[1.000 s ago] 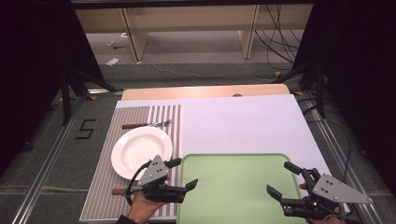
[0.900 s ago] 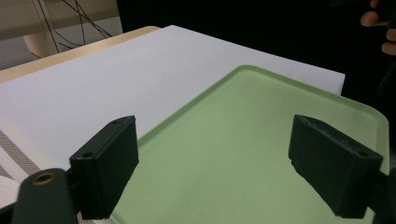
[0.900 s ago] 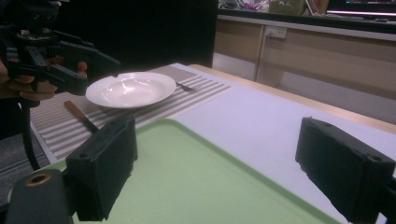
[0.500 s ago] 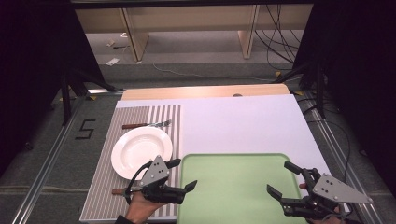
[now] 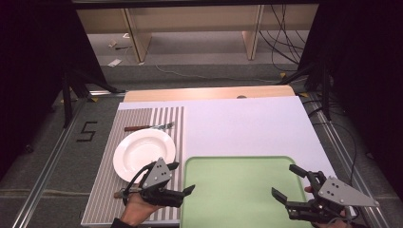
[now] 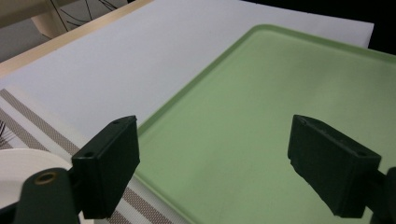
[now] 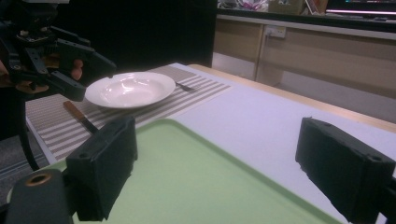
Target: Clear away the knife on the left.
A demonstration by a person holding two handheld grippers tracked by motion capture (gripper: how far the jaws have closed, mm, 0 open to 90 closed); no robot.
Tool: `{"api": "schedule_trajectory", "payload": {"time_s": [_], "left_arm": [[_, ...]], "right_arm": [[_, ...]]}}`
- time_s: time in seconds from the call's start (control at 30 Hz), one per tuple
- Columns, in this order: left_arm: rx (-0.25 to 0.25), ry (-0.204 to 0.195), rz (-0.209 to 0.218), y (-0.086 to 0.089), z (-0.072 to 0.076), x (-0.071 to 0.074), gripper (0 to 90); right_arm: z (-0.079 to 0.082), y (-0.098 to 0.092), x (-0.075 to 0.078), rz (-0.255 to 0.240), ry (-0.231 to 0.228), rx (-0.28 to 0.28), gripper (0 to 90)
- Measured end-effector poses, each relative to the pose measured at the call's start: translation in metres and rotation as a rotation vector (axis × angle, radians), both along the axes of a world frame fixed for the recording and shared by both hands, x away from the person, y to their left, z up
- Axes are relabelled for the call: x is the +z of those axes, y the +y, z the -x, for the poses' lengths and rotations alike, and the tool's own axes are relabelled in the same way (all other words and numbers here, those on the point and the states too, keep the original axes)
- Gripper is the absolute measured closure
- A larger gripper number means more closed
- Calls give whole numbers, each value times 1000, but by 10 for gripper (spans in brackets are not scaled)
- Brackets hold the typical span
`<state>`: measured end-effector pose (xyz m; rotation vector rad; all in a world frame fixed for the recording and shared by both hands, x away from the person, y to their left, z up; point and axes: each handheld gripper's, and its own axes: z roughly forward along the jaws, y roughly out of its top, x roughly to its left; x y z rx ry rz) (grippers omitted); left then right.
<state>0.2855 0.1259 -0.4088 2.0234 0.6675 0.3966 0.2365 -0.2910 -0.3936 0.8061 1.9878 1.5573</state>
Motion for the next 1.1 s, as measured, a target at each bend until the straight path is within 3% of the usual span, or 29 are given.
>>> {"api": "schedule_trajectory", "payload": {"time_s": [0.3,0.57,1.1], "left_arm": [[-6,3,-51,9,-1,-1,175],[-11,28,-104,19,-1,-6,179],[-51,131,-268,30,1,-22,167]], "right_arm": [[0,0,0,2,1,0,138],[0,0,0,1,-1,-1,138],[0,0,0,4,0,0,138]]}}
